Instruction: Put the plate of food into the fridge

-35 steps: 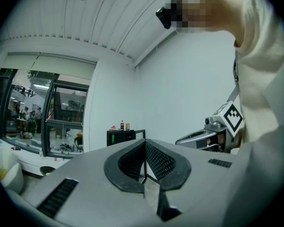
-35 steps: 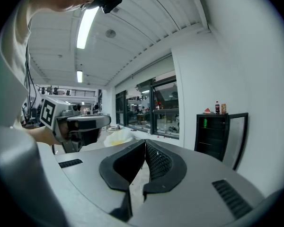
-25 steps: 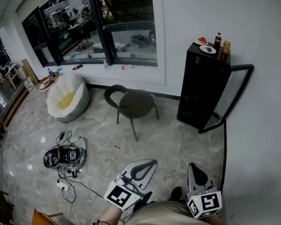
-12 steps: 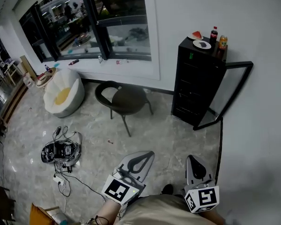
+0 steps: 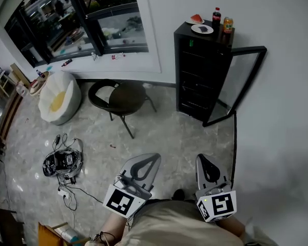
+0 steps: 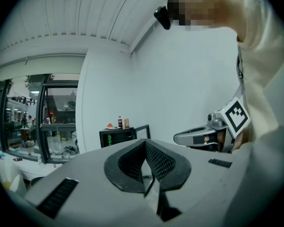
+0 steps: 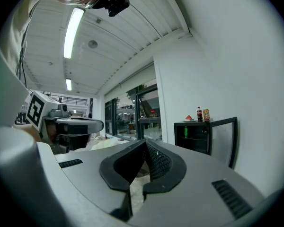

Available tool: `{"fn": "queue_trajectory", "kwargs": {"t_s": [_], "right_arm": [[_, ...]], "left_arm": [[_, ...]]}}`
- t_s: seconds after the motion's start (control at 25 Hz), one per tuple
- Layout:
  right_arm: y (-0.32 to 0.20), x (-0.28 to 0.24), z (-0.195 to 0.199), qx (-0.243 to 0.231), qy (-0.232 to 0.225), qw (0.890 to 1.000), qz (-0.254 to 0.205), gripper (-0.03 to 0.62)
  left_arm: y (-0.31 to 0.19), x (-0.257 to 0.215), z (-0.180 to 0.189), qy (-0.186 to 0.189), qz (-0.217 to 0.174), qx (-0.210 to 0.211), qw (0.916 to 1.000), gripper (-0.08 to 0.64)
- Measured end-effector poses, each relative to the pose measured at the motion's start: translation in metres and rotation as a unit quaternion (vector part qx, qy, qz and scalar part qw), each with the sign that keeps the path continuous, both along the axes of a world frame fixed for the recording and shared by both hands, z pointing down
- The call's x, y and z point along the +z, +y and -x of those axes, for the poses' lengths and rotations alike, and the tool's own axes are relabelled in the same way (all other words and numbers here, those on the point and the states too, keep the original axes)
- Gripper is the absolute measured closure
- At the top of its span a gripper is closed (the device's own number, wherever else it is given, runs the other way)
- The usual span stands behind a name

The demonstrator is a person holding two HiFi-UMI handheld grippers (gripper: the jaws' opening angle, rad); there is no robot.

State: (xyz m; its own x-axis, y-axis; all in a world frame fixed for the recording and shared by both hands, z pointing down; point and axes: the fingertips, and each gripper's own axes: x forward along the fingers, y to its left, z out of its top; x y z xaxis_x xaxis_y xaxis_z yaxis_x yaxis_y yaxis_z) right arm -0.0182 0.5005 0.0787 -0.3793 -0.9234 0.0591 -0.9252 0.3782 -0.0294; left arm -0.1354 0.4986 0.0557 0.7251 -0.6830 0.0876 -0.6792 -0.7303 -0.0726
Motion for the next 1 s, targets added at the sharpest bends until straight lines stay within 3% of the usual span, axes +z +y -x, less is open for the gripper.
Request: {"fn": "queue_trajectory", "kwargs": {"t_s": [0.32, 1.0], "right_arm": [[-0.006, 0.006, -0.007, 0.004, -0.012, 1.0, 0.009, 0.571], [-0.07, 0.012, -0.004, 0.049, 0.026, 0.998, 0.031, 0.571]], "left_arm": [[-0.006, 0.005, -0.011, -0.018, 0.007, 0.003, 0.9998, 0.551], [-0.083, 0.019, -0.008, 0.024, 0.025, 0.053, 0.998, 0.549]]}}
